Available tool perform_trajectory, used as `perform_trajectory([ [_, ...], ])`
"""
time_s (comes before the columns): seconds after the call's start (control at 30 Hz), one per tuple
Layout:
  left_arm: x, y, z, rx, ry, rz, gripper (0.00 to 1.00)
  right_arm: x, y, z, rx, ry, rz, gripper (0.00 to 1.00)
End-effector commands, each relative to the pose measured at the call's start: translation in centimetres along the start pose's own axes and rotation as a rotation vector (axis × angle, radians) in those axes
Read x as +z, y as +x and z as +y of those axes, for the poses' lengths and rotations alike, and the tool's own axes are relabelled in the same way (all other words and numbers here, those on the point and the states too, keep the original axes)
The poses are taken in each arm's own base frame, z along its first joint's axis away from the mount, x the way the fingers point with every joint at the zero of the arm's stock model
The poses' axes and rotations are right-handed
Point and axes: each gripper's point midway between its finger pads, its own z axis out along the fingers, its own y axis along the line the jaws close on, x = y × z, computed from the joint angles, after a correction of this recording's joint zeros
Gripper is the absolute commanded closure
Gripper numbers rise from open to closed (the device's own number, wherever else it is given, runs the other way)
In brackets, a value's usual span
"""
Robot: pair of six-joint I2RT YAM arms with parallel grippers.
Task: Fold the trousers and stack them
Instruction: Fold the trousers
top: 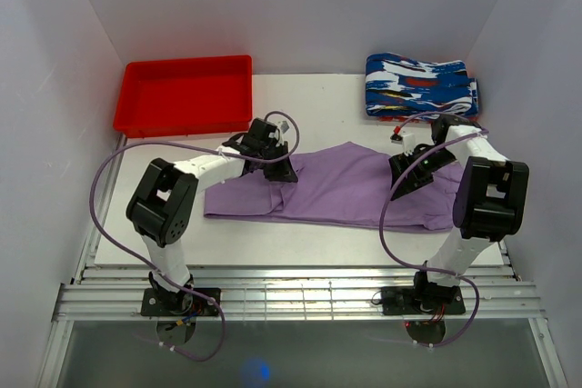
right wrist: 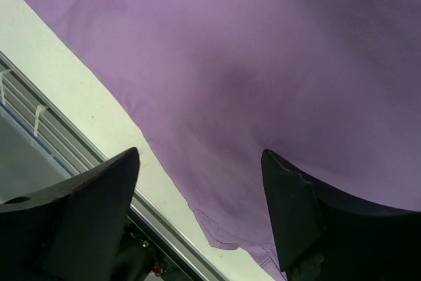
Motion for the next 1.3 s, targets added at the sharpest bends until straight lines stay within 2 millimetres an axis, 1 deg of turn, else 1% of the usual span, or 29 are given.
perform_trajectory([
  [0.0,-2.9,-1.8,-2.8,0.032,0.05,-0.089,1.0,0.8,0.3,-0.6,0.034,0.011,0.005,0.22],
  [0.07,-3.6,-1.9,-3.4,0.032,0.059,-0.094,1.0,1.4,0.7,-1.0,0.067,0.021,0.017,0.26],
  [0.13,-3.9,-2.0,-3.7,0.036,0.064,-0.096,1.0,1.9,0.8,-1.6,0.08,0.037,0.022,0.29],
  [0.23,-3.9,-2.2,-4.4,0.044,0.075,-0.1,1.0,2.4,0.9,-1.8,0.093,0.033,0.025,0.31],
  [0.47,-2.3,-2.0,-5.6,0.044,0.093,-0.073,1.0,2.8,1.2,-1.7,0.1,0.03,0.031,0.32],
  [0.5,-1.9,-1.7,-6.0,0.048,0.098,-0.064,1.0,2.9,1.2,-1.8,0.1,0.03,0.031,0.32],
  [0.57,-1.7,-1.8,-6.7,0.055,0.11,-0.074,1.0,2.9,1.3,-1.7,0.097,0.03,0.031,0.33],
  [0.63,-1.3,-1.5,-7.2,0.06,0.114,-0.068,1.0,2.9,1.3,-1.7,0.097,0.029,0.03,0.33],
  [0.7,-0.9,-1.1,-7.3,0.056,0.108,-0.058,1.0,2.8,1.2,-1.5,0.097,0.024,0.026,0.32],
  [0.8,0.1,-0.7,-6.6,0.037,0.085,-0.047,1.0,2.8,1.0,-1.4,0.097,0.017,0.018,0.33],
  [0.83,0.6,-0.6,-6.1,0.032,0.069,-0.041,1.0,2.7,0.9,-1.4,0.096,0.017,0.015,0.33],
  [0.93,1.1,-0.7,-5.5,0.03,0.05,-0.051,1.0,2.7,0.9,-1.3,0.096,0.014,0.016,0.32],
  [0.97,1.2,-0.8,-5.6,0.035,0.051,-0.056,0.87,2.7,0.9,-1.3,0.094,0.016,0.014,0.31],
  [1.03,1.0,-1.1,-5.9,0.055,0.062,-0.066,0.72,2.5,0.8,-1.2,0.091,0.017,0.012,0.3],
  [1.07,0.5,-1.7,-6.3,0.07,0.07,-0.086,0.66,2.4,0.7,-1.2,0.088,0.019,0.008,0.3],
  [1.1,0.1,-2.2,-6.6,0.084,0.073,-0.107,0.56,2.2,0.5,-1.1,0.083,0.019,0.001,0.3],
  [1.17,-0.9,-3.2,-6.8,0.126,0.065,-0.147,0.45,2.0,0.4,-0.8,0.08,0.013,-0.002,0.3],
  [1.2,-2.2,-4.1,-7.1,0.137,0.068,-0.18,0.41,1.9,0.2,-0.8,0.079,0.011,-0.007,0.29],
  [1.23,-2.9,-4.4,-6.9,0.156,0.064,-0.193,0.34,1.6,0.0,-0.7,0.071,0.015,-0.012,0.29],
  [1.27,-3.7,-4.6,-6.4,0.154,0.05,-0.193,0.32,1.5,0.0,-0.6,0.07,0.011,-0.012,0.28],
])
